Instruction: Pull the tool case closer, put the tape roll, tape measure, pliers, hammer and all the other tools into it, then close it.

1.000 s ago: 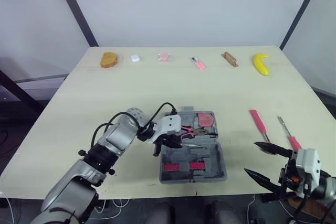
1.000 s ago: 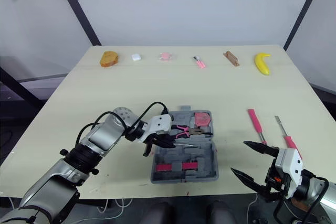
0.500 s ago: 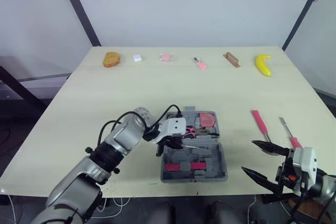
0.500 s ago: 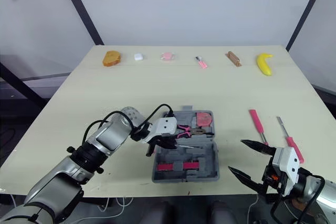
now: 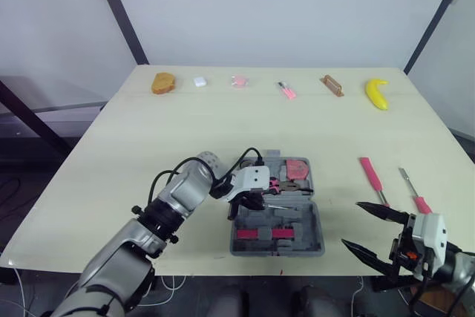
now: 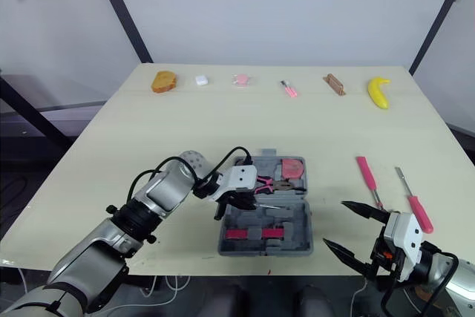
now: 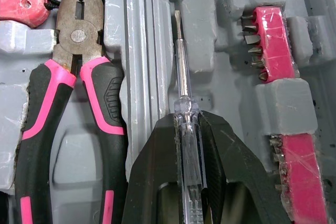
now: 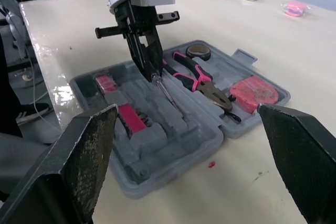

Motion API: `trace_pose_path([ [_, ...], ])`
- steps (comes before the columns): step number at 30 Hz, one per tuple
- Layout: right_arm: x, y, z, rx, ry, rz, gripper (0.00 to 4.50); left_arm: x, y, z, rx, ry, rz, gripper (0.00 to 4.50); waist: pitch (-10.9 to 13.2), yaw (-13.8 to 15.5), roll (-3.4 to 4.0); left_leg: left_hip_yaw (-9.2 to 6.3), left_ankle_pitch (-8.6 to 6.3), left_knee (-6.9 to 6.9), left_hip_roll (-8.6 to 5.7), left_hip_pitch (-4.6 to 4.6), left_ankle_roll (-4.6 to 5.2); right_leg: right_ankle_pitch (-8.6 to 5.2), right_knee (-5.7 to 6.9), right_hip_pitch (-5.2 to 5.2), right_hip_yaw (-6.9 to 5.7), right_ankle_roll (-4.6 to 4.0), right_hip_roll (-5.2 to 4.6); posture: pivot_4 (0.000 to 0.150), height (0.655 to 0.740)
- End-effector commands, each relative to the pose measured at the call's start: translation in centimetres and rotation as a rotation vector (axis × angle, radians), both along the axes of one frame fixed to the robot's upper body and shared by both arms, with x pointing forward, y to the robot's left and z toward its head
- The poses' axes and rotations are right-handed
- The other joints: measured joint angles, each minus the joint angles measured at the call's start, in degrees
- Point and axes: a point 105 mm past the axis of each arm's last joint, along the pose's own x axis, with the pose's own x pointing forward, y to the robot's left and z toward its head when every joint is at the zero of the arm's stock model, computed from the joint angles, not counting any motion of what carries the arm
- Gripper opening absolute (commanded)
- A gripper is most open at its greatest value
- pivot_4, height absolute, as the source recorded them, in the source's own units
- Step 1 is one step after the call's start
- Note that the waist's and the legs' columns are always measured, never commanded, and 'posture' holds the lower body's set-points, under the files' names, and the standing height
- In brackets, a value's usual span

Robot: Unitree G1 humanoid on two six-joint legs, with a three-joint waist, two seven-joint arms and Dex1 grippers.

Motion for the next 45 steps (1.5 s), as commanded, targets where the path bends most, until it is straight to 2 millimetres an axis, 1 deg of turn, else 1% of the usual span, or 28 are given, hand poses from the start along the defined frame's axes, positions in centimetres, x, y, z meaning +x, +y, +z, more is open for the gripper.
trace_pose_path([
  [1, -0.1, 0.1, 0.6, -0.002, -0.038, 0.003, 4.5, 0.2, -0.8, 0.1, -0.005, -0.015, -0.008, 0.05, 0.0, 0.0, 0.01, 0.0, 0.0, 0.01, 0.0, 0.0, 0.0, 0.0, 0.01, 0.01, 0.0, 0.0, 0.0, 0.15, 0.74],
  [3, -0.1, 0.1, 0.5, 0.0, -0.036, 0.002, 4.5, -0.1, -1.4, 0.2, -0.031, 0.016, -0.014, 0.05, 0.0, 0.0, 0.01, -0.01, 0.0, 0.03, 0.0, 0.0, 0.0, 0.0, 0.01, 0.01, 0.0, 0.0, 0.0, 0.15, 0.74],
  [5, -0.1, 0.2, 0.4, 0.001, -0.035, 0.001, 4.5, -0.4, -1.6, 0.3, -0.031, 0.035, -0.02, 0.05, 0.0, -0.1, 0.01, -0.01, 0.0, 0.03, 0.0, -0.01, 0.0, 0.0, 0.01, 0.01, -0.01, 0.0, 0.0, 0.15, 0.74],
  [12, -0.1, 0.4, 0.3, -0.001, -0.037, 0.002, 4.5, -0.2, -1.4, 0.2, -0.009, 0.023, -0.015, 0.05, 0.0, -0.2, 0.01, -0.01, 0.0, 0.03, 0.02, 0.0, 0.0, 0.0, 0.01, 0.0, 0.01, 0.0, 0.03, 0.15, 0.74],
  [23, 0.1, 0.6, 0.3, -0.005, -0.042, 0.007, 4.5, 0.3, -0.3, 0.3, 0.049, -0.017, -0.016, 0.05, 0.0, -0.2, 0.01, 0.0, 0.0, 0.03, 0.03, 0.01, 0.0, 0.0, 0.01, -0.01, 0.02, 0.0, 0.04, 0.15, 0.74],
  [34, -0.2, 0.7, -0.2, -0.008, -0.038, 0.006, 4.5, 0.5, -0.3, 0.2, 0.066, -0.05, -0.014, 0.05, 0.0, -0.2, 0.01, 0.0, 0.0, 0.03, 0.03, 0.01, 0.0, 0.0, 0.01, 0.0, 0.02, 0.0, 0.04, 0.15, 0.74],
  [38, -0.2, 0.8, -0.3, -0.006, -0.037, 0.006, 4.5, 0.5, -0.3, 0.3, 0.082, -0.078, -0.027, 0.05, 0.0, -0.2, 0.01, 0.0, 0.0, 0.03, 0.02, 0.01, 0.0, 0.0, 0.02, 0.0, 0.02, 0.0, 0.04, 0.15, 0.74],
  [41, -0.2, 1.0, -0.3, -0.003, -0.038, 0.009, 4.5, 1.0, 0.0, 0.5, 0.115, -0.14, -0.027, 0.05, 0.0, -0.2, 0.01, 0.0, 0.0, 0.03, 0.03, 0.01, 0.0, 0.0, 0.02, 0.0, 0.03, 0.0, 0.04, 0.15, 0.74],
  [45, -0.2, 1.1, -0.4, -0.005, -0.038, 0.012, 4.5, 0.8, -0.5, 0.8, 0.089, -0.132, -0.005, 0.05, 0.0, -0.2, 0.01, 0.01, 0.0, 0.03, 0.03, 0.02, 0.0, 0.0, 0.02, 0.0, 0.04, 0.0, 0.04, 0.15, 0.74],
])
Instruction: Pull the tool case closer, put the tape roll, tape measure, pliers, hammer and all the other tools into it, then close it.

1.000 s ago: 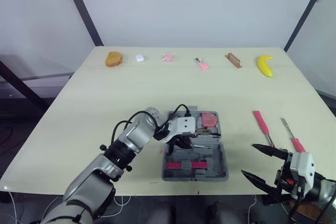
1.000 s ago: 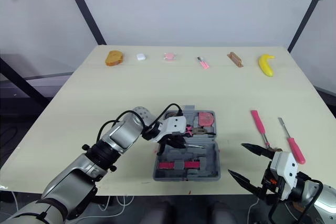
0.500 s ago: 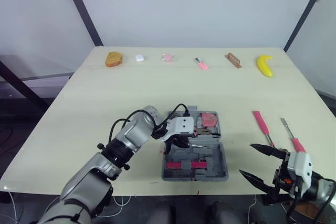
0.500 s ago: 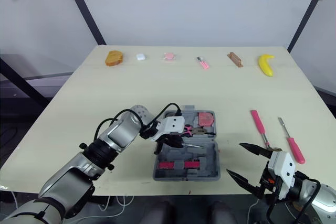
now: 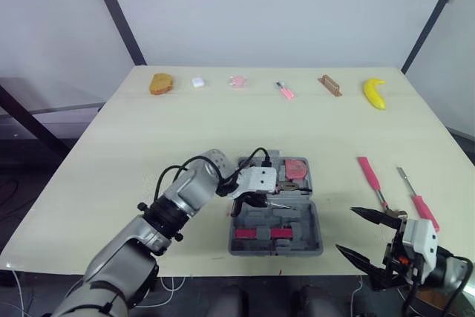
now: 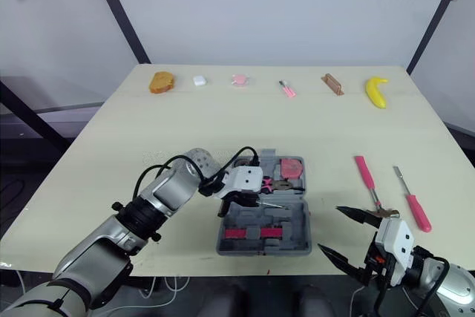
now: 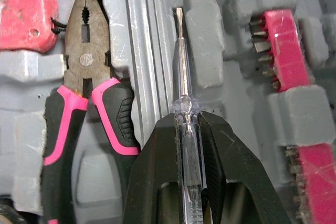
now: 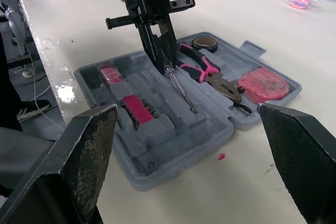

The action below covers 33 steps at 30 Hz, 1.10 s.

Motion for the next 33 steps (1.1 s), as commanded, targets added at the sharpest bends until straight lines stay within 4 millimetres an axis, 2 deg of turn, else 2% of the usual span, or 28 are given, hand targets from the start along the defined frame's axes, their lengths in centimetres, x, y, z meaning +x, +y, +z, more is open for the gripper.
trace_pose_path([
  [1, 0.01, 0.2, 0.6, 0.001, -0.039, 0.008, 4.5, 0.42, 0.32, 0.29, 0.008, -0.029, 0.056, 0.05, 0.0, 0.0, 0.0, 0.0, 0.0, 0.0, 0.0, 0.0, 0.0, 0.0, 0.0, 0.0, 0.0, 0.0, 0.0, 0.15, 0.74],
  [24, 0.02, 0.39, 0.26, -0.001, -0.035, 0.013, 4.5, 0.23, -0.08, -0.06, 0.005, -0.001, 0.065, 0.05, 0.0, 0.1, 0.0, 0.0, 0.0, 0.01, -0.01, 0.0, 0.0, 0.0, -0.01, 0.0, 0.0, 0.0, -0.01, 0.15, 0.74],
  [25, 0.03, 0.4, 0.26, 0.0, -0.035, 0.014, 4.5, 0.37, -0.07, -0.03, 0.006, -0.012, 0.066, 1.06, 0.0, 0.1, 0.0, 0.01, 0.0, 0.01, -0.01, 0.0, 0.0, 0.0, -0.01, 0.0, 0.0, 0.0, -0.01, 0.15, 0.74],
  [33, 0.07, 0.35, 0.25, -0.001, -0.034, 0.018, 4.5, 0.58, 0.18, -0.14, 0.02, -0.035, 0.06, 1.06, 0.0, 0.0, 0.0, 0.0, 0.0, 0.01, 0.0, -0.01, 0.0, 0.0, 0.0, -0.01, 0.0, 0.0, 0.0, 0.15, 0.74],
])
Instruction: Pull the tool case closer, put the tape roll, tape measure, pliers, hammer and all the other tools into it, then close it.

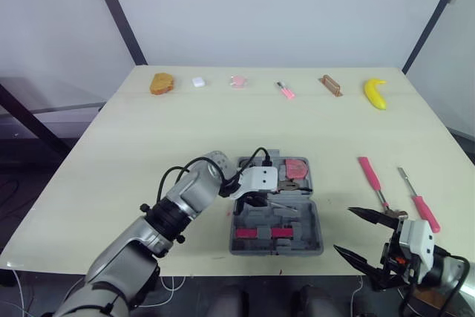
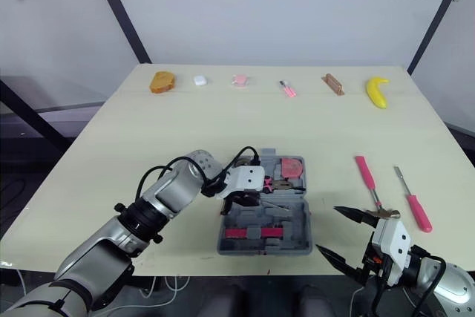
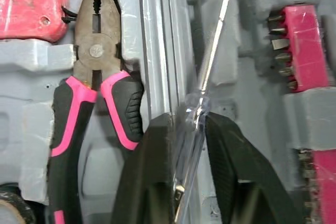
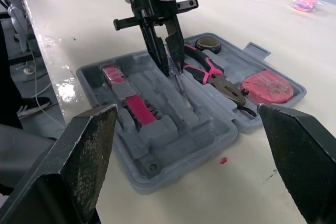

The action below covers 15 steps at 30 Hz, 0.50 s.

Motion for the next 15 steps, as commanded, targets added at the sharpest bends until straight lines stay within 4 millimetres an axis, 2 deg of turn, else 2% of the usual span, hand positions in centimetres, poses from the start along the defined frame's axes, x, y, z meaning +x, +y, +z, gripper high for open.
trace_pose_path([
  [1, 0.04, 0.09, 0.39, 0.011, -0.021, 0.007, 4.5, 0.32, 0.28, 0.07, 0.018, -0.025, 0.007, 1.06, 0.0, 0.0, 0.0, 0.0, 0.0, 0.0, 0.0, 0.0, 0.0, 0.0, 0.0, 0.0, 0.0, 0.0, 0.0, 0.15, 0.74],
  [8, 0.13, 0.15, 0.27, 0.011, -0.021, 0.01, 4.5, 0.52, 0.01, 0.8, -0.004, -0.037, 0.004, 1.06, 0.0, 0.0, 0.0, 0.0, 0.0, 0.0, 0.0, 0.0, 0.0, 0.0, 0.0, 0.0, 0.0, 0.0, 0.0, 0.15, 0.74],
  [15, 0.14, 0.17, 0.26, 0.008, -0.021, 0.012, 4.5, -0.13, 0.24, 0.81, -0.005, 0.0, -0.007, 1.06, 0.0, 0.0, 0.0, -0.01, 0.0, 0.0, 0.0, 0.0, 0.0, 0.0, 0.0, 0.0, -0.01, 0.0, 0.0, 0.15, 0.74],
])
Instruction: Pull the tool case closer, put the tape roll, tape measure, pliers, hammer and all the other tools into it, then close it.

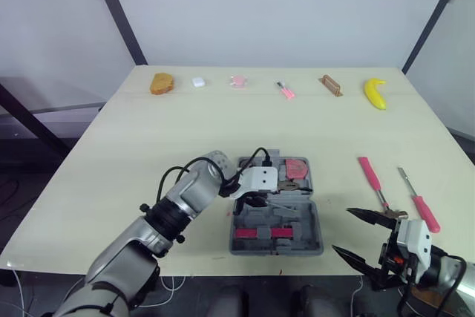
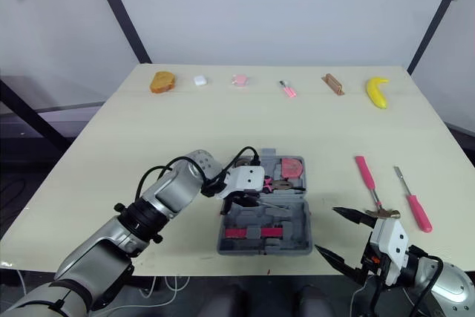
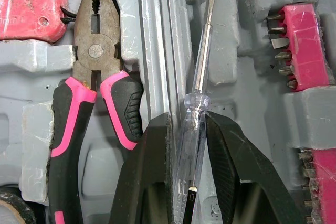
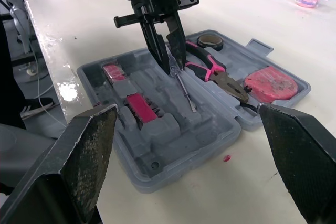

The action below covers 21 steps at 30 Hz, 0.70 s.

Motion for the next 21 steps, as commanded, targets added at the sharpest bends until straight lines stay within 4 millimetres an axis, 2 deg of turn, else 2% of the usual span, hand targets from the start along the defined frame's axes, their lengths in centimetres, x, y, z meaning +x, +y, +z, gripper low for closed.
trace_pose_path([
  [1, 0.0, 0.1, 0.6, 0.004, -0.033, 0.007, 4.5, -0.2, 0.2, 0.8, -0.005, -0.002, -0.007, 1.06, 0.0, 0.0, 0.0, 0.0, 0.0, 0.0, 0.0, 0.0, 0.0, 0.0, 0.0, 0.0, 0.0, 0.0, 0.0, 0.15, 0.74],
  [13, 0.0, 0.2, 0.5, 0.007, -0.029, 0.016, 4.5, -0.8, 0.7, 1.4, -0.056, 0.028, 0.048, 1.06, 0.0, 0.0, 0.01, 0.01, 0.0, 0.0, 0.02, -0.02, 0.0, 0.0, -0.01, -0.02, 0.01, 0.0, 0.01, 0.15, 0.74],
  [21, 0.0, 0.3, 0.5, 0.001, -0.025, 0.024, 4.5, -1.0, 0.4, 1.9, -0.117, 0.058, 0.09, 1.06, 0.0, 0.0, 0.01, 0.01, 0.0, 0.0, 0.02, -0.02, 0.0, 0.0, -0.01, -0.02, 0.01, 0.0, 0.01, 0.15, 0.74],
])
